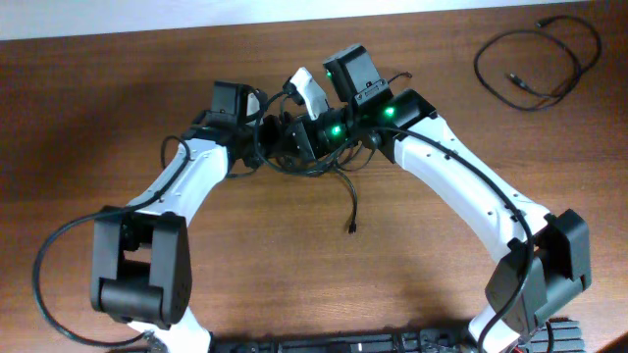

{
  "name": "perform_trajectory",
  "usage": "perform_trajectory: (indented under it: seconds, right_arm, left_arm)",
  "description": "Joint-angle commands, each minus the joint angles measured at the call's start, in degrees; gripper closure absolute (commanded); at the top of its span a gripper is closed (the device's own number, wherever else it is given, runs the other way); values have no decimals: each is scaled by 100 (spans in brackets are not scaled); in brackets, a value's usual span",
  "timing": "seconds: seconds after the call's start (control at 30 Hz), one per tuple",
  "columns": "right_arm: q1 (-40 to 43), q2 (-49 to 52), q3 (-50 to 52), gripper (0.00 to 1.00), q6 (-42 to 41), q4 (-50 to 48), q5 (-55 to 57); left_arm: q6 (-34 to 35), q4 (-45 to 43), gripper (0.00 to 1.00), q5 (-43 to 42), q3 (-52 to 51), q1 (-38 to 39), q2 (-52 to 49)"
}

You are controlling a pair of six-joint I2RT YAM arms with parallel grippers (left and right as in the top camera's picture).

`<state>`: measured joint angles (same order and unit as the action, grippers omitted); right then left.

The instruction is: Untangle cables

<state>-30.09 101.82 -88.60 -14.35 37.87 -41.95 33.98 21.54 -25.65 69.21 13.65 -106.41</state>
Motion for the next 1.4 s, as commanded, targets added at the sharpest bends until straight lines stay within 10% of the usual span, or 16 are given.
perform_trajectory:
  seconds: [0.0,0.43,0.57,0.87,1.37]
  right_arm:
    - [-26,-188,-24,96,87,50,-92]
    - [-26,-188,-24,96,87,144,-92]
    - [-24,-188,-24,96,87,155,61]
    - [1342,-1272,-26,96,-651,2634,4660]
    - [3613,-2439,-24,96,-715,3178,4835]
  left_arm:
    - [295,-142,21,538,26,116,-306]
    - [428,-914,45,597,26,197,-1034]
    - [463,-881,100,597,26,197,-1071]
    - [-372,656,100,599,431,-1696,68]
    - [-540,2494,100,1231,428,-2570,605]
